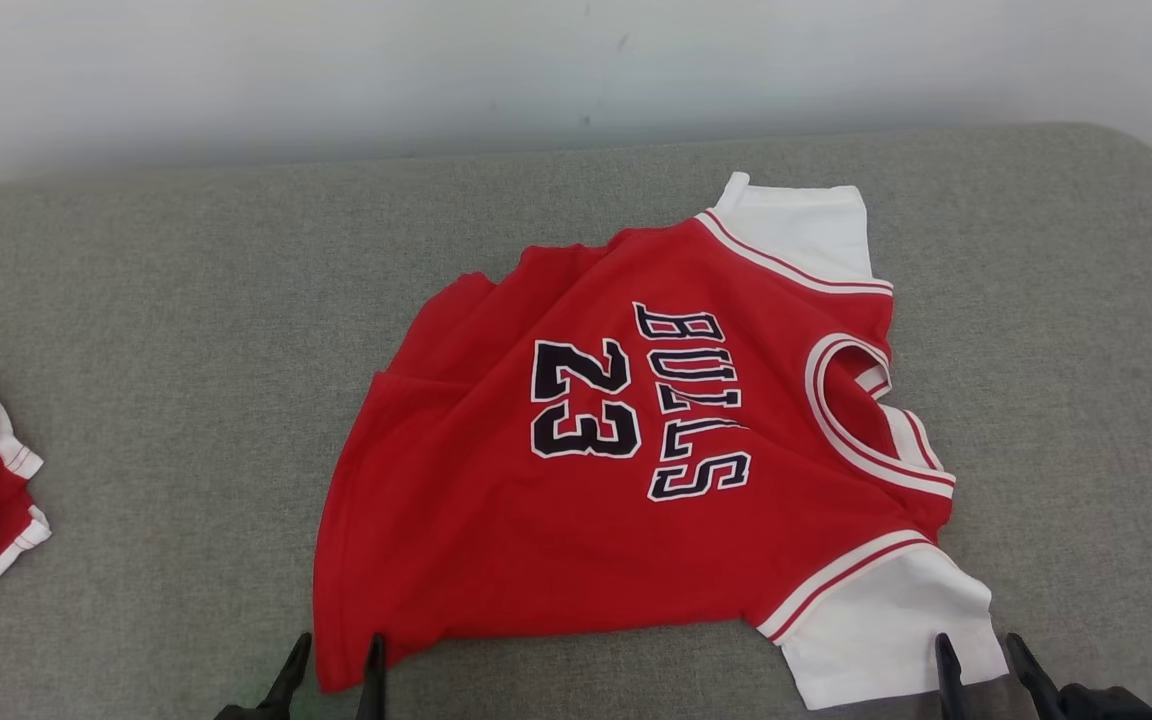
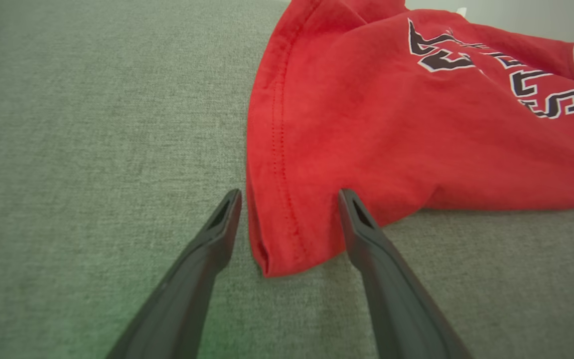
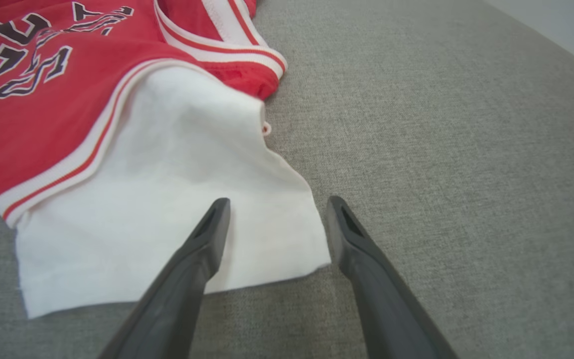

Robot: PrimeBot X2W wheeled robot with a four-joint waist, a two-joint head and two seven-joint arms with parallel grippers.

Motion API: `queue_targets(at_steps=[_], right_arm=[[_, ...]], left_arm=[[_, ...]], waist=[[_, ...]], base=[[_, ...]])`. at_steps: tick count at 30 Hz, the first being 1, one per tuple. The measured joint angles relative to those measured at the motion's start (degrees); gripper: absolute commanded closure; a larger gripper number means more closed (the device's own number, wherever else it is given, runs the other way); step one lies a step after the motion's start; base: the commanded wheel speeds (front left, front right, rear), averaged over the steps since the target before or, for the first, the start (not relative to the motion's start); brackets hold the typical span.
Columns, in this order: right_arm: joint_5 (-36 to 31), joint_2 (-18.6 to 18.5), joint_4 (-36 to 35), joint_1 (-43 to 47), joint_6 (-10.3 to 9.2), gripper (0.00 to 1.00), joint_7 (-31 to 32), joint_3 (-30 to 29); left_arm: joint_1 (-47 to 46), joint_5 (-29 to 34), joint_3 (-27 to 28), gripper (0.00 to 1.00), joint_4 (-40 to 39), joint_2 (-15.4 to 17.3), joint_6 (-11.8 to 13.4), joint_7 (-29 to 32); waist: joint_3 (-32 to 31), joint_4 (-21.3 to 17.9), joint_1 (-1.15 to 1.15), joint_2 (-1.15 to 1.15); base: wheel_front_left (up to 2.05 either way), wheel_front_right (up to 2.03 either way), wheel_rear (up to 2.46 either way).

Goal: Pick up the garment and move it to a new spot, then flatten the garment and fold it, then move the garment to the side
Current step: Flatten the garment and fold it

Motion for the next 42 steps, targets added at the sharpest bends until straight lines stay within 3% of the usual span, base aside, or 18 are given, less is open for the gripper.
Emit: queue_targets(at_steps=[16, 18, 19, 20, 21, 23, 30, 42], right_arm=[[2.18, 1.49, 5.02, -0.98, 0.01, 0.00, -0.11, -2.18], [2.25, 1.49, 5.24, -1.27, 0.00, 0.31, -0.12, -2.29], [2.26, 1.48, 5.45, -1.57, 0.00, 0.40, -0.12, -2.26], [2.36, 1.47, 5.60, -1.68, 0.00, 0.62, -0.12, -2.25], [2.38, 1.46, 5.72, -1.72, 0.01, 0.71, -0.12, -2.24], [2.41, 1.43, 6.10, -1.77, 0.00, 1.00, -0.12, -2.07], [2.58, 1.08, 6.26, -1.33, 0.01, 1.00, -0.03, -1.86], [2.60, 0.18, 5.04, 1.92, 0.00, 1.00, -0.01, -1.38]], left_arm=[[-0.90, 1.41, 0.05, 0.00, -0.03, -0.01, -0.93, 0.00], [-0.92, 1.43, 0.00, 0.00, -0.02, 0.00, -0.94, 0.01], [-0.92, 1.46, 0.03, 0.00, -0.02, -0.01, -0.94, 0.01], [-0.91, 1.55, 0.04, 0.00, -0.02, 0.00, -0.94, 0.00], [-0.91, 1.69, 0.09, 0.00, -0.04, 0.00, -0.96, 0.00], [-0.87, 1.79, 0.13, 0.00, -0.05, 0.00, -1.00, 0.01], [-0.20, 1.64, 0.32, 0.00, -0.12, 0.01, -1.43, 0.00], [1.33, -3.90, -0.24, 0.00, 1.58, -0.01, -3.48, 0.00]], waist=[[0.53, 0.31, -0.01, 0.00], [0.54, 0.45, -0.01, 0.00], [0.50, 0.59, -0.01, 0.00], [0.45, 0.73, -0.01, 0.00], [0.41, 0.87, -0.01, 0.00], [0.22, 1.10, -0.01, 0.00], [-1.28, 1.39, -0.01, 0.00], [-2.79, -0.04, -0.01, -0.01]], base=[[0.00, 0.00, 0.00], [0.00, 0.00, 0.00], [0.00, 0.00, 0.00], [0.00, 0.00, 0.00], [0.00, 0.00, 0.00], [0.00, 0.00, 0.00], [0.00, 0.00, 0.00], [0.00, 0.00, 0.00]])
